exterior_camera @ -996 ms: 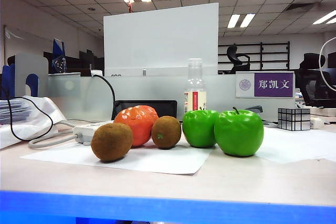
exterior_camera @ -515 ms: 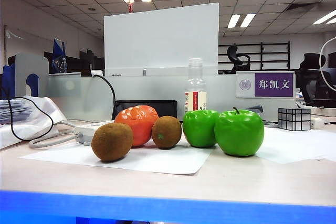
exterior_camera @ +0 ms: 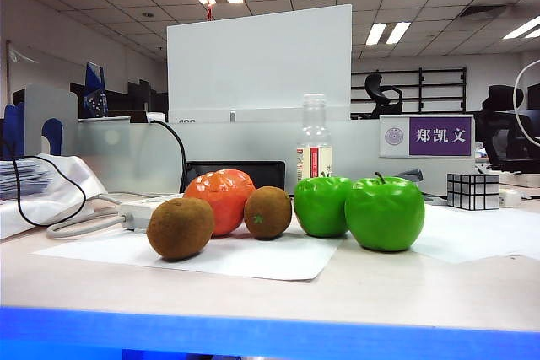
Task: Put the same fruits together.
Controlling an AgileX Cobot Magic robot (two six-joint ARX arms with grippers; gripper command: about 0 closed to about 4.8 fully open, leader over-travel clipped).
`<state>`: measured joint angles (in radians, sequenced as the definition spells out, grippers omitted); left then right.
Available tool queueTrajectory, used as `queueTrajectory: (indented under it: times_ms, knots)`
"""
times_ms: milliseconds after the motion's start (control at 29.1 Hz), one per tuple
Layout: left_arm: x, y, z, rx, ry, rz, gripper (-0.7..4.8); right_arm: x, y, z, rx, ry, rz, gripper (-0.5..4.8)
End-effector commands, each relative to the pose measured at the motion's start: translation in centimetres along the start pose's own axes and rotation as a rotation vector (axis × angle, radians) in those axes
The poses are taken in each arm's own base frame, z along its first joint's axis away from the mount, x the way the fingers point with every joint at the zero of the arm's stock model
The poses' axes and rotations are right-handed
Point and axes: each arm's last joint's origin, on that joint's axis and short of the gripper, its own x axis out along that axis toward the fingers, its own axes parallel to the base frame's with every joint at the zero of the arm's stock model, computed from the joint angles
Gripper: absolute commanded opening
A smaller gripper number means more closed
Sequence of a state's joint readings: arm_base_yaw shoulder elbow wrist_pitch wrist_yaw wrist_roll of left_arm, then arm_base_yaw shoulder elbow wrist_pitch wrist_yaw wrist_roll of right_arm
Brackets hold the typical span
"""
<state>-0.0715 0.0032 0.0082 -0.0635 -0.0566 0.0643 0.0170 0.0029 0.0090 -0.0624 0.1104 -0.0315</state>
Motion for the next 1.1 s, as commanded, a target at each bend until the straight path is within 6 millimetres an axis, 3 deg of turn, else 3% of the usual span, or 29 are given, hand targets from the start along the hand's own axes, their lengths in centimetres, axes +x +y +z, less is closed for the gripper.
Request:
queueTrajectory:
  times_ms: [34, 1099]
  knots:
    - [-0.02, 0.00, 0.21, 0.006, -0.019, 0.002, -0.04, 0.05, 0.08, 0.14, -0.008, -0.034, 0.052, 0.63]
    - [-0.02, 0.00, 0.20, 0.006, -0.018, 0.002, -0.04, 0.04, 0.11, 0.12, 0.019, -0.032, 0.061, 0.63]
